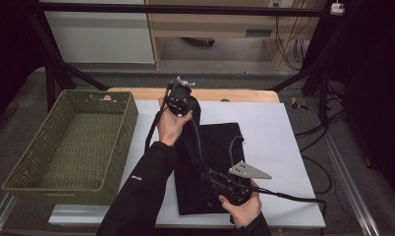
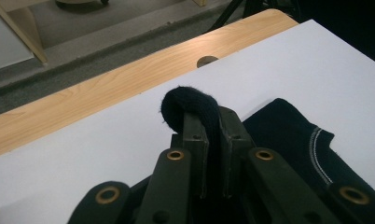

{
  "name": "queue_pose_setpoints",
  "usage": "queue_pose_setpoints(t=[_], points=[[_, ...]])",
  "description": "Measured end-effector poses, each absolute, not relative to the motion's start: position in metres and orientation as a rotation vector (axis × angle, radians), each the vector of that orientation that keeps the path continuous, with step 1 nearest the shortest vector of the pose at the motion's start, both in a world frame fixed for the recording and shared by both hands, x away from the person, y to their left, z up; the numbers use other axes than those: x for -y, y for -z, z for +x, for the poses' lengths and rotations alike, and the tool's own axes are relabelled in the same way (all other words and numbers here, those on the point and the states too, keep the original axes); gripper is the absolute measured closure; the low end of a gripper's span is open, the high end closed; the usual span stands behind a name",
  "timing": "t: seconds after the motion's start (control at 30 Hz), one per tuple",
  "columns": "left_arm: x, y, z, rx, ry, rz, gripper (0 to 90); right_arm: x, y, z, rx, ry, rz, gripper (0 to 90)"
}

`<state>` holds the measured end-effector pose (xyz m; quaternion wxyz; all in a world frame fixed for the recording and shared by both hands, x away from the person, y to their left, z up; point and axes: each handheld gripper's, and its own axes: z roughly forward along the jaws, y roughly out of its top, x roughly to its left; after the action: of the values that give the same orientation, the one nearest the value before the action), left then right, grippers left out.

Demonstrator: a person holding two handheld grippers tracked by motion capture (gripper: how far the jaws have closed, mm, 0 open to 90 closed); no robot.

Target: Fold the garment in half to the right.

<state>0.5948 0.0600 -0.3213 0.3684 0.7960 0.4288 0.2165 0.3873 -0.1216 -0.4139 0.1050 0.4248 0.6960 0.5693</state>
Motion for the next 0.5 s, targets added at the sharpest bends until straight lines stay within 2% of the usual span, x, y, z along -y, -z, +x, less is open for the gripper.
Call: queue_pose_setpoints(t=[0.5], points=[[-0.017, 0.345, 0.612, -1.111, -0.494, 2.106, 82.3, 0.145, 0.422, 0.385, -2.015, -1.587, 1.322, 75.7]])
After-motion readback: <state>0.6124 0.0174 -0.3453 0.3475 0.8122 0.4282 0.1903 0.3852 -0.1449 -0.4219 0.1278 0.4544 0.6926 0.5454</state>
